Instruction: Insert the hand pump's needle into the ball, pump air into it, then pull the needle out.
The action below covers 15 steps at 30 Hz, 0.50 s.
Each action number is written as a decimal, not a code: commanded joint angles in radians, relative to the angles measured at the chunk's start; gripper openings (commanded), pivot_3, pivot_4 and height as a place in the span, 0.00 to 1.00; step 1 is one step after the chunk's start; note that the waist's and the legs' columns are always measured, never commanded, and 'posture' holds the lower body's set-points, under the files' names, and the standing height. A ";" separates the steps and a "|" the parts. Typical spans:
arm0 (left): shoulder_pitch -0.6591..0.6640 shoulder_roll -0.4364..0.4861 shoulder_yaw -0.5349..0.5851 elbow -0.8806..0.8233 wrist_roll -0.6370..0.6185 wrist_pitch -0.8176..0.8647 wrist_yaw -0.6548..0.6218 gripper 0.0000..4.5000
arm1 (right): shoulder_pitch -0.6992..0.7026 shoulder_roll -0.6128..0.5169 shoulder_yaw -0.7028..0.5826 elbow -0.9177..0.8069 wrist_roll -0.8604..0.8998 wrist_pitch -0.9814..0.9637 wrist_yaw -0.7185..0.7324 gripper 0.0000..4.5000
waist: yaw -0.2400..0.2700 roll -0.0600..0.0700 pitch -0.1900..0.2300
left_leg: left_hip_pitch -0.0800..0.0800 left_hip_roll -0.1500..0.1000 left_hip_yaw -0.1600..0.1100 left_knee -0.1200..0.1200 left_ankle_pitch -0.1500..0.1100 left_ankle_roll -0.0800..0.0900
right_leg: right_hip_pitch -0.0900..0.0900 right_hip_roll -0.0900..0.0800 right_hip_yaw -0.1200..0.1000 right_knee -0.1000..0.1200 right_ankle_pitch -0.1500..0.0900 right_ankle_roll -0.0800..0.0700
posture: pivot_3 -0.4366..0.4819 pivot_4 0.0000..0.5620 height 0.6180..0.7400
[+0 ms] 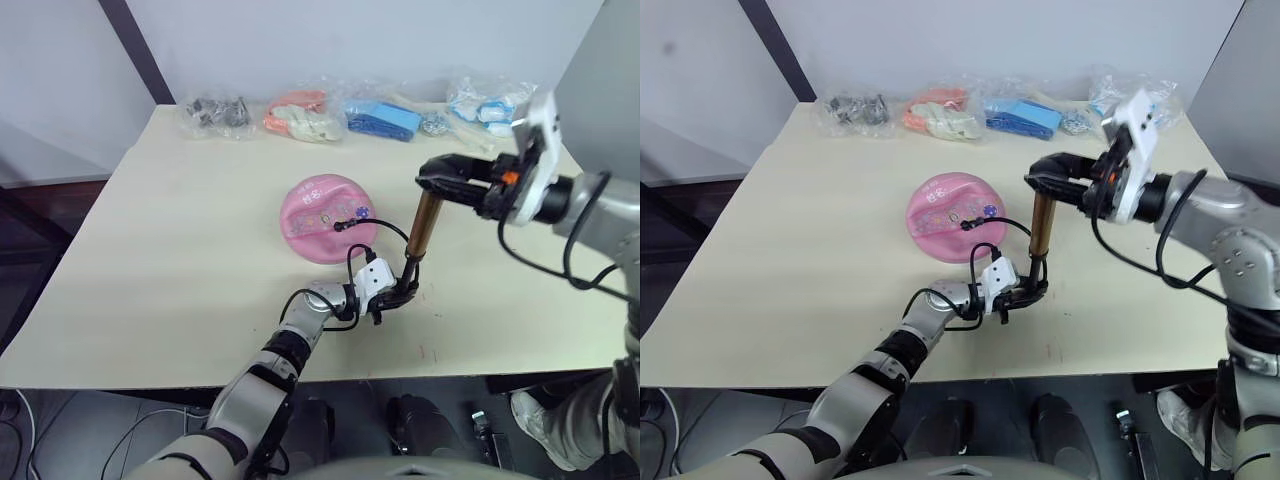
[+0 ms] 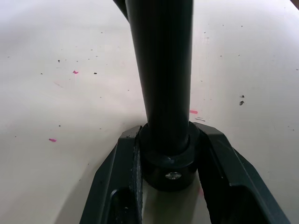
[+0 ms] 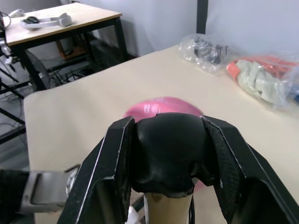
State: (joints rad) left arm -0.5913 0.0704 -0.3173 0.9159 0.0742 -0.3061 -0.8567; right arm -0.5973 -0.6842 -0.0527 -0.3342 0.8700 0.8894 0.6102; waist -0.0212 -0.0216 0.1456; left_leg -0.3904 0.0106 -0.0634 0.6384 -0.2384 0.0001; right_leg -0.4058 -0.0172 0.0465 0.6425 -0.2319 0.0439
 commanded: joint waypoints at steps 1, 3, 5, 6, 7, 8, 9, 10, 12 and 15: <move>0.059 0.027 -0.034 0.055 0.049 0.039 -0.023 0.25 | 0.096 0.008 0.110 0.086 -0.166 -0.052 -0.014 0.37 | -0.001 0.000 0.000 | 0.000 0.000 0.000 0.000 0.000 0.000 | 0.000 0.000 0.000 0.000 0.000 0.000 | 0.48 0.27 1.00; 0.066 0.027 -0.035 0.046 0.047 0.041 -0.022 0.25 | 0.148 0.049 0.193 0.149 -0.237 -0.112 -0.006 0.37 | -0.006 -0.004 -0.004 | 0.006 0.000 0.000 -0.001 0.000 0.000 | 0.004 0.000 0.000 0.000 0.000 -0.001 | 0.48 0.27 1.00; 0.073 0.027 -0.037 0.037 0.047 0.045 -0.021 0.25 | 0.195 0.099 0.264 0.209 -0.290 -0.162 0.008 0.37 | -0.011 -0.005 -0.008 | 0.011 0.001 -0.001 -0.003 0.000 0.000 | 0.010 0.001 -0.001 -0.001 -0.002 -0.002 | 0.48 0.27 1.00; 0.075 0.027 -0.037 0.034 0.047 0.046 -0.020 0.25 | 0.213 0.111 0.296 0.241 -0.324 -0.188 0.017 0.37 | -0.015 -0.006 -0.013 | 0.011 0.001 -0.001 -0.003 0.000 0.000 | 0.010 0.001 -0.001 -0.001 -0.002 -0.002 | 0.48 0.27 1.00; 0.076 0.027 -0.037 0.031 0.047 0.048 -0.019 0.25 | 0.234 0.133 0.314 0.281 -0.346 -0.211 0.023 0.37 | -0.019 -0.006 -0.019 | 0.012 0.001 -0.001 -0.003 0.000 0.000 | 0.010 0.001 -0.001 -0.001 -0.002 -0.002 | 0.48 0.27 1.00; 0.077 0.027 -0.036 0.029 0.046 0.050 -0.018 0.25 | 0.249 0.149 0.322 0.311 -0.361 -0.230 0.028 0.37 | -0.020 -0.006 -0.020 | 0.013 0.001 0.000 -0.003 0.000 0.000 | 0.011 0.001 -0.001 -0.001 -0.002 -0.002 | 0.48 0.27 1.00; 0.078 0.027 -0.037 0.027 0.046 0.051 -0.017 0.25 | 0.260 0.158 0.327 0.331 -0.375 -0.247 0.035 0.37 | -0.021 -0.007 -0.023 | 0.013 0.001 0.000 -0.003 0.000 0.000 | 0.011 0.001 -0.001 -0.001 -0.002 -0.002 | 0.48 0.27 1.00; 0.078 0.027 -0.037 0.026 0.046 0.052 -0.016 0.25 | 0.265 0.161 0.328 0.338 -0.387 -0.260 0.043 0.37 | -0.022 -0.007 -0.024 | 0.014 0.001 0.000 -0.003 0.000 0.000 | 0.012 0.001 -0.001 -0.001 -0.002 -0.002 | 0.48 0.27 1.00; 0.080 0.026 -0.037 0.024 0.047 0.054 -0.015 0.25 | 0.264 0.158 0.314 0.328 -0.395 -0.272 0.058 0.37 | -0.023 -0.007 -0.026 | 0.015 0.001 0.000 -0.003 0.000 0.000 | 0.014 0.001 -0.001 -0.001 -0.002 -0.002 | 0.48 0.27 1.00; 0.078 0.025 -0.037 0.030 0.047 0.054 -0.011 0.25 | 0.223 0.137 0.245 0.267 -0.360 -0.256 0.077 0.37 | -0.023 -0.006 -0.026 | 0.017 0.002 -0.001 -0.004 0.000 0.000 | 0.015 0.001 -0.001 0.000 -0.004 -0.006 | 0.48 0.27 1.00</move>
State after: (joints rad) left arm -0.5607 0.0844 -0.3115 0.9102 0.0739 -0.2689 -0.8322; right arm -0.4151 -0.5091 0.1594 -0.1515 0.5878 0.5539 0.7021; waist -0.0437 -0.0279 0.1195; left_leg -0.3733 0.0126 -0.0645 0.6348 -0.2386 0.0000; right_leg -0.3913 -0.0160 0.0450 0.6422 -0.2362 0.0377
